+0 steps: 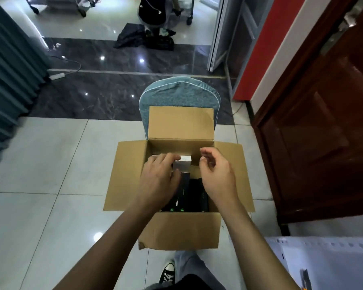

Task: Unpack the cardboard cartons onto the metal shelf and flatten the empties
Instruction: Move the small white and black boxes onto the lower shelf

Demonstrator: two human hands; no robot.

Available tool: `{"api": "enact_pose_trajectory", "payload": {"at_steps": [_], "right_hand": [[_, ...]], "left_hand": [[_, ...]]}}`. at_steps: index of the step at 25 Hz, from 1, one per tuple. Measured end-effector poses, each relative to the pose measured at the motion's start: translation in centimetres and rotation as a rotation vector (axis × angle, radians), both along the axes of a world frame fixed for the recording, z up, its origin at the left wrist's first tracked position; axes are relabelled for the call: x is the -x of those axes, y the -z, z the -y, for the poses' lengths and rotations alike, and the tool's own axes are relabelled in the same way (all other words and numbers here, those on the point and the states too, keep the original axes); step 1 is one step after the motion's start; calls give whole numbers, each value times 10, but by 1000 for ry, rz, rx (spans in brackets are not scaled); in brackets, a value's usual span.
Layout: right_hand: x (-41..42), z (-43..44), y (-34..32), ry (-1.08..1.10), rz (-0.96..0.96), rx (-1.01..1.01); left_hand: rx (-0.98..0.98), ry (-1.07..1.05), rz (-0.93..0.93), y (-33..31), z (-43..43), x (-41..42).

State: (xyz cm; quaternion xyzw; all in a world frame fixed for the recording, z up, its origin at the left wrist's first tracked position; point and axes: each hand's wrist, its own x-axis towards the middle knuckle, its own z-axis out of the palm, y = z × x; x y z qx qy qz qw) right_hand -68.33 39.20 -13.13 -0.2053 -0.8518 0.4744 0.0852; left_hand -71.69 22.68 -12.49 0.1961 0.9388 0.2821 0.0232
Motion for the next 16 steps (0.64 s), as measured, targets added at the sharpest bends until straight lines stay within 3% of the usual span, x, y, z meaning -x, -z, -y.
{"api": "enact_pose_trajectory", "payload": {"at_steps": [16], "right_hand": [[83,-38,140,-138,202,81]], "left_hand": [[198,-66,202,113,-37,86]]}}
